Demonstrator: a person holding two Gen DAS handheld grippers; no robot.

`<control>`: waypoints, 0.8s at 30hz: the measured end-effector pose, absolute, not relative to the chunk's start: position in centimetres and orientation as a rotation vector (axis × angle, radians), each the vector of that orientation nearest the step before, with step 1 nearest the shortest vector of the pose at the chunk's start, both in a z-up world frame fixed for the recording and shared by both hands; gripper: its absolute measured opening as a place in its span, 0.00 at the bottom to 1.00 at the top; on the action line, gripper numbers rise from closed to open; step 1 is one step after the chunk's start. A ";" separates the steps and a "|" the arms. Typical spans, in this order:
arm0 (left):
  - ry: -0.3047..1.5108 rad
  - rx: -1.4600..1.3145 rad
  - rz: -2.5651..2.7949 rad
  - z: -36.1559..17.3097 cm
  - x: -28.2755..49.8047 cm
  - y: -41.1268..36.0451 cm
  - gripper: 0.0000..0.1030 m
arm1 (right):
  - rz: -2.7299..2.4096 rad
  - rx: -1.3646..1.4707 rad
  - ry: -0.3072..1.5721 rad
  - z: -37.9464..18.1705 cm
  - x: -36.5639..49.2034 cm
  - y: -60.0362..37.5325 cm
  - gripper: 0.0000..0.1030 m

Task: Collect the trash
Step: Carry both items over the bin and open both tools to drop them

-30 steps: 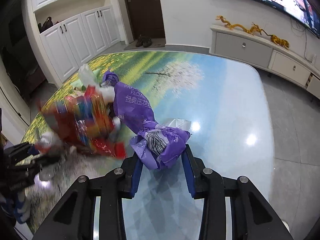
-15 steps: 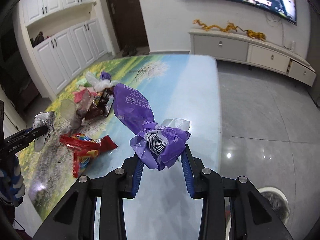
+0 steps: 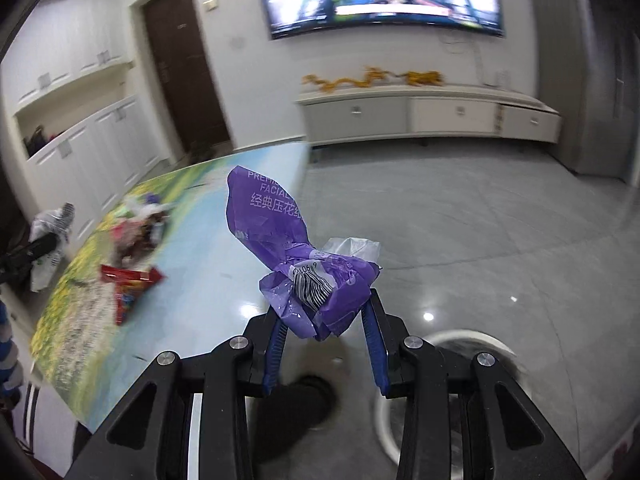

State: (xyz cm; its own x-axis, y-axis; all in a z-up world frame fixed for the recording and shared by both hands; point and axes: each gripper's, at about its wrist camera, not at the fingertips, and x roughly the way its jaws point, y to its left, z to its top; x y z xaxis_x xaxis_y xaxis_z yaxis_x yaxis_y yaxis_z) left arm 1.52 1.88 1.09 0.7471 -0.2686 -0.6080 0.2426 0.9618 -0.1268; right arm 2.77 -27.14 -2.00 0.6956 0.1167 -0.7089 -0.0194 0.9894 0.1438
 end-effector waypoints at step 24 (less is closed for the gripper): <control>0.937 0.249 -0.786 -7.1 6.1 -33.1 0.56 | -0.210 0.354 0.995 -13.7 -1.1 -43.8 0.54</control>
State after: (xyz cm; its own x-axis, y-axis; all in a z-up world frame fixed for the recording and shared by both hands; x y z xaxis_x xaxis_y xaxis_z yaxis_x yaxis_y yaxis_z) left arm 6.08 -33.05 -7.11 0.3439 -0.4951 -0.7979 0.6996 0.7019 -0.1341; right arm -1.12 -43.77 -13.68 0.5313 -0.0118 -0.8471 0.3314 0.9231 0.1950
